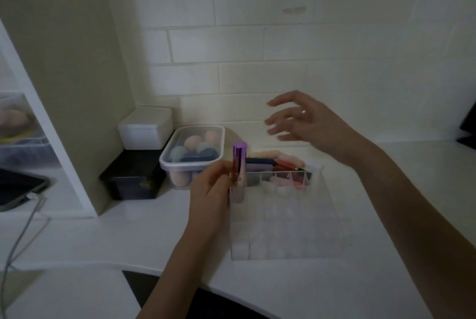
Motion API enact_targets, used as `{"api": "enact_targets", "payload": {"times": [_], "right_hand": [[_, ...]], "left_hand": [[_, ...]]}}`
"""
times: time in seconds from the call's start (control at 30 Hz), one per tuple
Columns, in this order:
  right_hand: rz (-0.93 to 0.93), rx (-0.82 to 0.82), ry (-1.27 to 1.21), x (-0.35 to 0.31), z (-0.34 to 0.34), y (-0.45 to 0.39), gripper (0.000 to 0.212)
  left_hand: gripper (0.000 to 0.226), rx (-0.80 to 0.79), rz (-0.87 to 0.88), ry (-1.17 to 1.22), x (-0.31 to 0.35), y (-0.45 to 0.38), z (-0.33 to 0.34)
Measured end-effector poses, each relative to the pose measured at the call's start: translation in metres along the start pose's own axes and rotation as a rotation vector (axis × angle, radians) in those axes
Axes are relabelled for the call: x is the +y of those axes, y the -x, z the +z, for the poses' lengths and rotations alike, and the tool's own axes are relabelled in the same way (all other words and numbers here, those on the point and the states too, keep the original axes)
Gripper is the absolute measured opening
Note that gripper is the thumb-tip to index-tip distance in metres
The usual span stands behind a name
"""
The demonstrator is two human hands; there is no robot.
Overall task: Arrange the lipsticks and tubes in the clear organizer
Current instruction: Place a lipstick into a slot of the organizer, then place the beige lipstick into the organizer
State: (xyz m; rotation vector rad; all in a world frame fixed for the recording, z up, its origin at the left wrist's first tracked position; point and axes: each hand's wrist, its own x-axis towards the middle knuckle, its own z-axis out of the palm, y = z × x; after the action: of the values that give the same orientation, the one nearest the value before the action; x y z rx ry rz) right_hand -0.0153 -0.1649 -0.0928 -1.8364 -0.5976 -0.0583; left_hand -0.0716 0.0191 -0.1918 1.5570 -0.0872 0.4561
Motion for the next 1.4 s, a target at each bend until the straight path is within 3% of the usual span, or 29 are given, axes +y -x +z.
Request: {"api": "enact_targets", "payload": {"times": [0.1, 0.17, 0.4, 0.47, 0.6, 0.7, 0.8, 0.93, 1.13, 1.23, 1.3, 1.4], "right_hand": [[0.001, 0.375, 0.164, 0.05, -0.019, -0.009, 0.016], [0.005, 0.48, 0.333, 0.083, -0.025, -0.013, 0.016], [-0.053, 0.393, 0.616, 0.128, -0.008, -0.031, 0.02], [-0.078, 0.277, 0.664, 0.124, -0.002, -0.048, 0.019], [0.045, -0.082, 0.719, 0.122, 0.005, -0.074, 0.021], [0.075, -0.194, 0.748, 0.121, 0.007, -0.081, 0.015], [0.022, -0.2, 0.74, 0.117, 0.006, -0.081, 0.019], [-0.056, 0.02, 0.526, 0.092, 0.005, -0.07, 0.033], [-0.105, 0.123, 0.28, 0.046, -0.003, -0.037, 0.033], [-0.072, 0.035, 0.121, 0.03, 0.004, -0.022, 0.035], [-0.075, -0.051, 0.143, 0.021, 0.006, -0.016, 0.041], [-0.13, -0.055, 0.219, 0.011, 0.004, -0.011, 0.05]], "left_hand": [[0.022, 0.009, -0.001, 0.003, -0.002, -0.001, 0.0], [0.021, 0.003, 0.021, -0.008, -0.003, -0.001, 0.0], [0.019, -0.014, 0.093, -0.082, -0.008, -0.006, 0.002], [0.023, -0.027, 0.135, -0.111, -0.011, -0.01, 0.001], [0.028, -0.034, 0.184, -0.115, -0.012, -0.014, 0.001], [0.027, -0.029, 0.203, -0.115, -0.013, -0.014, 0.002], [0.025, -0.03, 0.199, -0.107, -0.013, -0.014, 0.003], [0.028, -0.036, 0.2, -0.116, -0.012, -0.014, 0.003], [0.024, -0.025, 0.18, -0.138, -0.014, -0.015, 0.002], [0.019, -0.016, 0.158, -0.146, -0.013, -0.013, 0.003], [0.019, -0.012, 0.14, -0.144, -0.012, -0.012, 0.004], [0.023, -0.017, 0.154, -0.137, -0.011, -0.011, 0.004]]}}
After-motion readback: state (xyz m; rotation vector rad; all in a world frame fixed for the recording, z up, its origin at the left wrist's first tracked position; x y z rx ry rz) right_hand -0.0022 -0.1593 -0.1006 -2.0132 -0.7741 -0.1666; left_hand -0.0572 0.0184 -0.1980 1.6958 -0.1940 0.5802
